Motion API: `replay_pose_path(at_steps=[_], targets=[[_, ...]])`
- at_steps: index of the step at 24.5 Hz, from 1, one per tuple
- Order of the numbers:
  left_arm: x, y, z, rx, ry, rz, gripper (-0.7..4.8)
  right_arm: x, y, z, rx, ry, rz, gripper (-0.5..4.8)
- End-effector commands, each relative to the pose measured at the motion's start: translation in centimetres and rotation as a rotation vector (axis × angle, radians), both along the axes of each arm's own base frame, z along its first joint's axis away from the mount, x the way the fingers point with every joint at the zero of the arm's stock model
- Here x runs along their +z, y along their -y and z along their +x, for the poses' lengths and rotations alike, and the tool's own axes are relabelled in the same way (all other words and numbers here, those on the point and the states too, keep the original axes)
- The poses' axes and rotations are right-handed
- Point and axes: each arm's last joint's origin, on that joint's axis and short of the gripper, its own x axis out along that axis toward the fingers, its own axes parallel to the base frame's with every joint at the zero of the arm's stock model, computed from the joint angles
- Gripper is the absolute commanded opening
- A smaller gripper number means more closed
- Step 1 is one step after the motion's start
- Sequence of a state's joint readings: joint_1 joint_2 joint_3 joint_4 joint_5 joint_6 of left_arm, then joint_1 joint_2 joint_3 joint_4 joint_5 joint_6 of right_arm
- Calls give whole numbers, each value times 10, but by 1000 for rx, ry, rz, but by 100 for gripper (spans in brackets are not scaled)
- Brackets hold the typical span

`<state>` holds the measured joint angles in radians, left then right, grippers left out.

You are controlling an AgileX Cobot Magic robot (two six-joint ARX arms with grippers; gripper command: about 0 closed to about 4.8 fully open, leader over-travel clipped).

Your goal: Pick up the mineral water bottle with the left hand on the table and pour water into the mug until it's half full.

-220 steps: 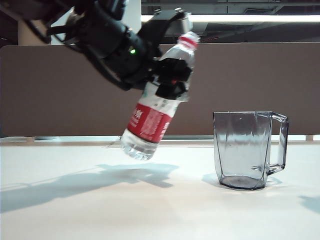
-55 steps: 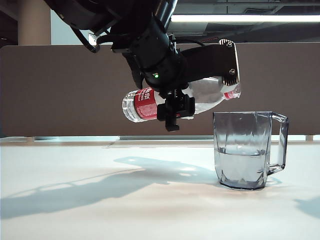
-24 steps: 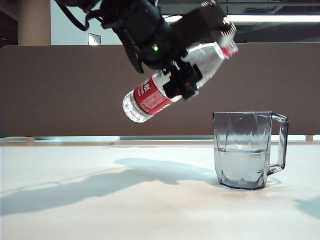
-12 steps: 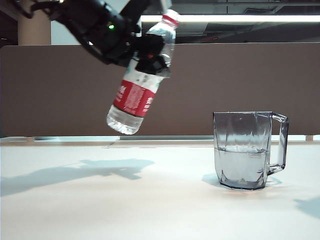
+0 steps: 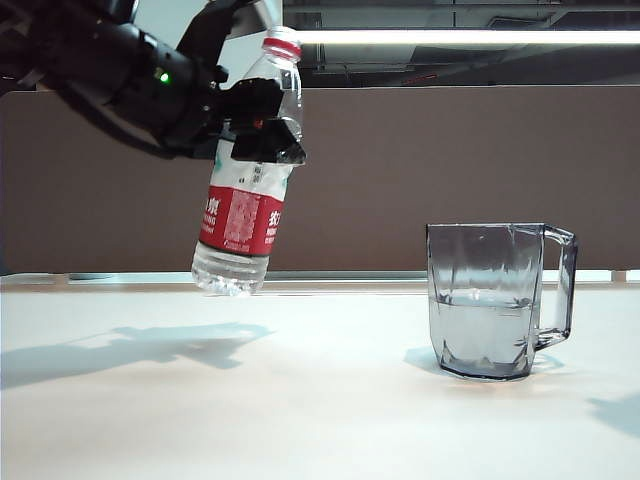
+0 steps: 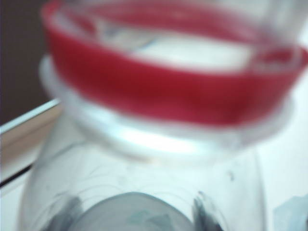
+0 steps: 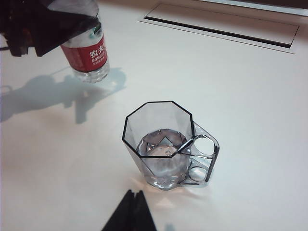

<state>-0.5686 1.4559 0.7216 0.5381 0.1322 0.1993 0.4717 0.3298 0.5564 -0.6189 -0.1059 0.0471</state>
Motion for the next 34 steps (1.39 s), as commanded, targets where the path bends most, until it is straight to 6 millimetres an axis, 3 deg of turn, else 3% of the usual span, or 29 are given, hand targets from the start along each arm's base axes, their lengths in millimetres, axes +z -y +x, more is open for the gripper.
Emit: replay_pose_path(at_steps=[1, 7, 17, 34], targets=[[1, -5, -6, 12, 26, -86, 268, 4, 0, 0, 3, 23, 9, -1], [-9, -13, -14, 56, 45, -143, 268, 4, 0, 0, 4, 20, 8, -1], [-21, -46, -13, 174, 1, -225, 268, 1, 0, -1, 3, -4, -4, -1], [-44, -52, -25, 185, -55, -195, 268, 1, 0, -1, 3, -5, -5, -1]])
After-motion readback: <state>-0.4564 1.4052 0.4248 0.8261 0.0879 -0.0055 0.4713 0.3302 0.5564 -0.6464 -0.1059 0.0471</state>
